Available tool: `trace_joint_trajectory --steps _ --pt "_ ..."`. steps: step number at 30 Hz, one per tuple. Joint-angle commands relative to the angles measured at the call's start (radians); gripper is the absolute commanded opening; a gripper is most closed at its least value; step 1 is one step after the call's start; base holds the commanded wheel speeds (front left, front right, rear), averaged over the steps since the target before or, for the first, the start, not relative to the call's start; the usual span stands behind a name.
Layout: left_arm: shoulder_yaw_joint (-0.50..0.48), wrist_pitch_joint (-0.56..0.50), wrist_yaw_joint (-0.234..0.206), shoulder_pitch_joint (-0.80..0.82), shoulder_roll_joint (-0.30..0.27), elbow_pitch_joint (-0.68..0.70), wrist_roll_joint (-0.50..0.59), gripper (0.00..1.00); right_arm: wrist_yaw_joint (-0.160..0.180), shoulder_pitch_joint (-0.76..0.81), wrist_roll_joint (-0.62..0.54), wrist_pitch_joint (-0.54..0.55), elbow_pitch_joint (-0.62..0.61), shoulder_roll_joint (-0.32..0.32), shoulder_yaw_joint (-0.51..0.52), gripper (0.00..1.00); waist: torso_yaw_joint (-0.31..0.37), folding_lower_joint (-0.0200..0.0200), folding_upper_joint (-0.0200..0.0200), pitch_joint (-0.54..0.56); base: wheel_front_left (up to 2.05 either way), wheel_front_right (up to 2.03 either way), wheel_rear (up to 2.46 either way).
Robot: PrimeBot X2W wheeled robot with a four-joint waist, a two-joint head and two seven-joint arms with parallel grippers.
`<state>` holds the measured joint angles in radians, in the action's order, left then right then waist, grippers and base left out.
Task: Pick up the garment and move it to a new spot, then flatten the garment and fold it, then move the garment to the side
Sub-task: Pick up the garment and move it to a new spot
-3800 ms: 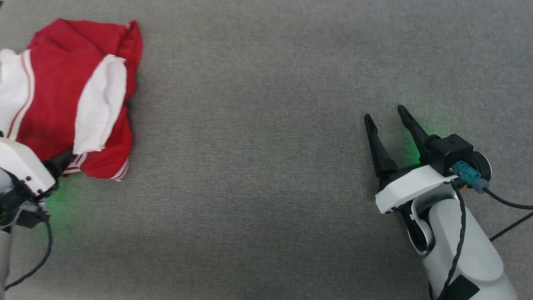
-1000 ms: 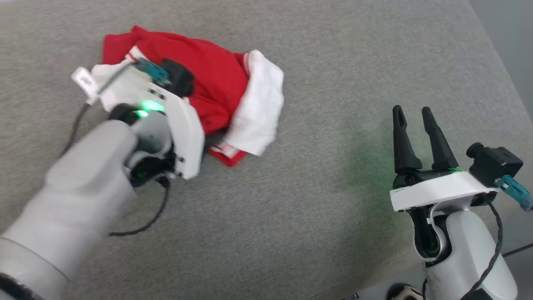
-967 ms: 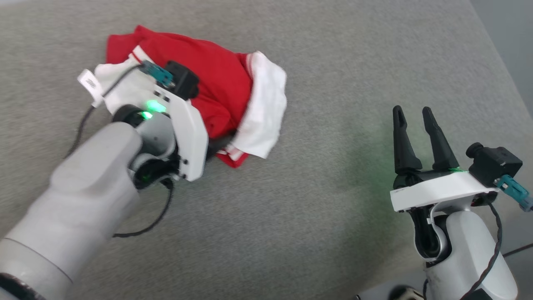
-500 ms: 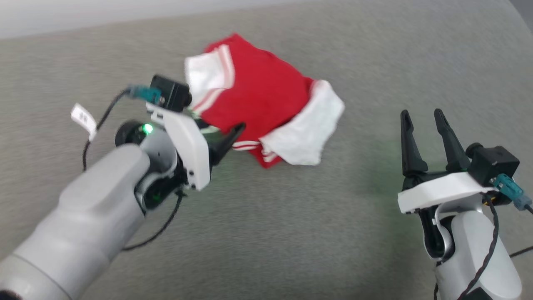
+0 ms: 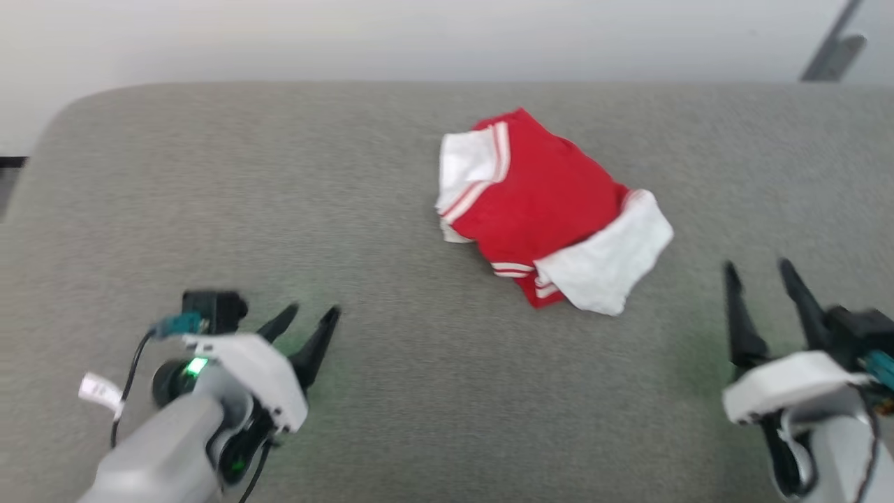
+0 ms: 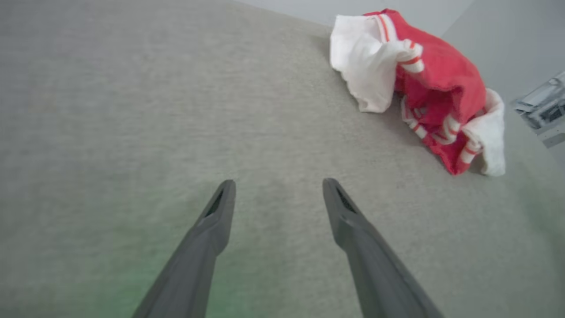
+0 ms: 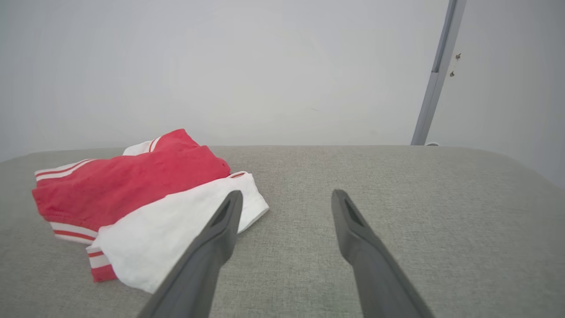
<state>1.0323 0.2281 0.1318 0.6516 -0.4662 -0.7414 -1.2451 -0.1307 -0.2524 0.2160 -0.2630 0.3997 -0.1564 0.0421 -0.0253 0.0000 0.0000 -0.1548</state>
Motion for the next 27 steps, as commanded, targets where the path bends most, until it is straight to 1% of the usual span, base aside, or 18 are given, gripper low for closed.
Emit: trace_joint_trajectory --steps 1,3,5,6,7,8,10,12,14,16,18,20,23,24,27 --pt "-0.006 0.022 -0.009 -0.033 0.004 -0.03 0.021 1.0 0.0 0.031 0.009 -0.002 -0.003 -0.012 0.021 1.0 -0.051 0.0 0.0 0.039 0.0 0.0 0.0" --pt "-0.039 0.033 -0.007 -0.06 0.02 -0.048 0.015 1.0 0.0 0.053 0.012 -0.002 -0.011 -0.022 0.045 1.0 -0.072 0.0 0.0 0.05 0.0 0.0 0.0" --pt "-0.074 0.037 -0.006 -0.087 0.004 -0.053 0.043 1.0 0.0 0.082 0.01 -0.002 -0.016 -0.03 0.066 1.0 -0.093 0.0 0.0 0.061 0.0 0.0 0.0" --pt "-0.11 0.038 -0.007 -0.096 -0.006 -0.044 0.066 1.0 0.0 0.094 0.007 -0.002 -0.018 -0.031 0.074 1.0 -0.102 0.0 0.0 0.065 0.0 0.0 0.0" --pt "-0.149 0.038 -0.017 -0.111 -0.012 -0.032 0.095 1.0 0.0 0.106 0.003 -0.002 -0.021 -0.032 0.079 1.0 -0.108 0.0 0.0 0.069 0.0 0.0 0.0" --pt "-0.188 0.038 -0.032 -0.131 -0.017 -0.014 0.144 1.0 0.0 0.117 0.003 -0.002 -0.024 -0.034 0.084 1.0 -0.114 0.0 0.0 0.074 0.0 0.0 0.0" --pt "-0.293 0.038 -0.056 -0.192 -0.015 0.037 0.207 1.0 0.0 0.138 0.0 -0.001 -0.029 -0.035 0.092 1.0 -0.12 0.0 0.0 0.081 0.0 0.0 0.0" --pt "-0.393 0.038 -0.081 -0.249 -0.029 0.101 0.306 1.0 0.0 0.154 0.0 0.003 -0.033 -0.034 0.102 1.0 -0.122 0.0 0.0 0.087 0.0 0.0 0.0" --pt "-0.5 0.038 -0.094 -0.322 -0.018 0.169 0.385 1.0 0.0 0.165 0.003 0.006 -0.041 -0.031 0.11 1.0 -0.122 0.0 0.0 0.091 0.0 0.0 0.0" --pt "-0.585 0.038 -0.106 -0.394 -0.007 0.232 0.471 1.0 0.0 0.17 0.008 0.007 -0.053 -0.029 0.114 1.0 -0.12 0.0 0.0 0.094 0.0 0.0 0.0" --pt "-0.676 0.038 -0.101 -0.455 0.016 0.289 0.542 1.0 0.0 0.174 0.006 0.013 -0.067 -0.022 0.117 1.0 -0.116 0.0 0.0 0.097 0.0 0.0 0.0" --pt "-0.75 0.038 -0.097 -0.498 0.032 0.349 0.642 1.0 0.0 0.173 0.005 0.017 -0.084 -0.018 0.12 1.0 -0.11 0.0 0.0 0.098 0.0 0.0 0.0" --pt "-0.856 0.038 -0.08 -0.573 0.082 0.437 0.77 1.0 0.0 0.166 0.01 0.019 -0.112 -0.013 0.122 1.0 -0.103 0.0 0.0 0.099 0.0 0.0 0.0" --pt "-0.856 0.038 -0.08 -0.573 0.082 0.437 0.77 1.0 0.0 0.166 0.01 0.019 -0.112 -0.013 0.122 1.0 -0.103 0.0 0.0 0.099 0.0 0.0 0.0" --pt "-0.947 0.038 -0.053 -0.615 0.133 0.507 0.867 1.0 0.0 0.163 0.017 0.021 -0.144 -0.01 0.119 1.0 -0.096 0.0 0.0 0.102 0.0 0.0 0.0"
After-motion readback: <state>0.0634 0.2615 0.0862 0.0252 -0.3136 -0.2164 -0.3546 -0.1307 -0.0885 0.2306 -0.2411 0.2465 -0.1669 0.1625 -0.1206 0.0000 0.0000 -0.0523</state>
